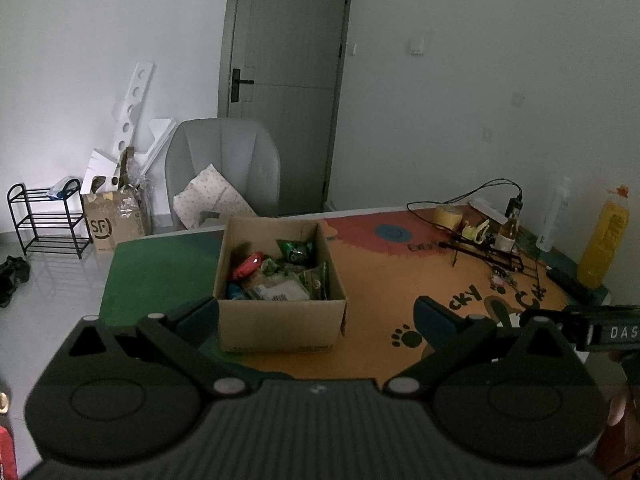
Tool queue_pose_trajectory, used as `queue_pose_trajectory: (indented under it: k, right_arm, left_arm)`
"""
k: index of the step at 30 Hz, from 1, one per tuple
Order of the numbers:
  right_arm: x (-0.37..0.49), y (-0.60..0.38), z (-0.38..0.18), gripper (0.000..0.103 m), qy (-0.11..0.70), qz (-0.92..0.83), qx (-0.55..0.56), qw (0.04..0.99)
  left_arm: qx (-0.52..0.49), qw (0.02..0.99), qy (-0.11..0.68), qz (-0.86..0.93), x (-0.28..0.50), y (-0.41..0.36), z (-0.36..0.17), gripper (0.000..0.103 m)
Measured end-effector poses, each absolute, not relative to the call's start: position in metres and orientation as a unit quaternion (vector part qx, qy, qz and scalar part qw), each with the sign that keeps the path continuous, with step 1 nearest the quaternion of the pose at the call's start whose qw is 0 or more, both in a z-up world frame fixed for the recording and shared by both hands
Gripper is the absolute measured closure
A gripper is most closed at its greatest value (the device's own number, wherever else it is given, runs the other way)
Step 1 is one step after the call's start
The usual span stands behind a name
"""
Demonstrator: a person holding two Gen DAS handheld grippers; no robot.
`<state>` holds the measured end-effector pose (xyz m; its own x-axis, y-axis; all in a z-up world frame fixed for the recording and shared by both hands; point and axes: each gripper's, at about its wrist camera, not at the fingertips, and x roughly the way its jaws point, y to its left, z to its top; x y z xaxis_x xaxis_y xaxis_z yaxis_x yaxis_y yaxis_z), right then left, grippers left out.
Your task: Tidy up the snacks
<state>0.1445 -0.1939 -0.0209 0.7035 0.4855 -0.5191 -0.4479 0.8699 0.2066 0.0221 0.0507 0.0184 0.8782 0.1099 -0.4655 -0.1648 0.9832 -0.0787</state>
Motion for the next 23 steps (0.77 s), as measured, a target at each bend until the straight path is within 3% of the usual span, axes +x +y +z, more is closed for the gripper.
queue_pose_trajectory:
  k: [23]
  right_arm:
    - [0.1436, -0.1921, -0.0259, 0.000, 0.294, 0.253, 0.029, 0.921]
  left_arm:
    - [-0.061, 0.965, 0.244, 0.067, 0.0223, 0.0546, 0.0112, 0.000]
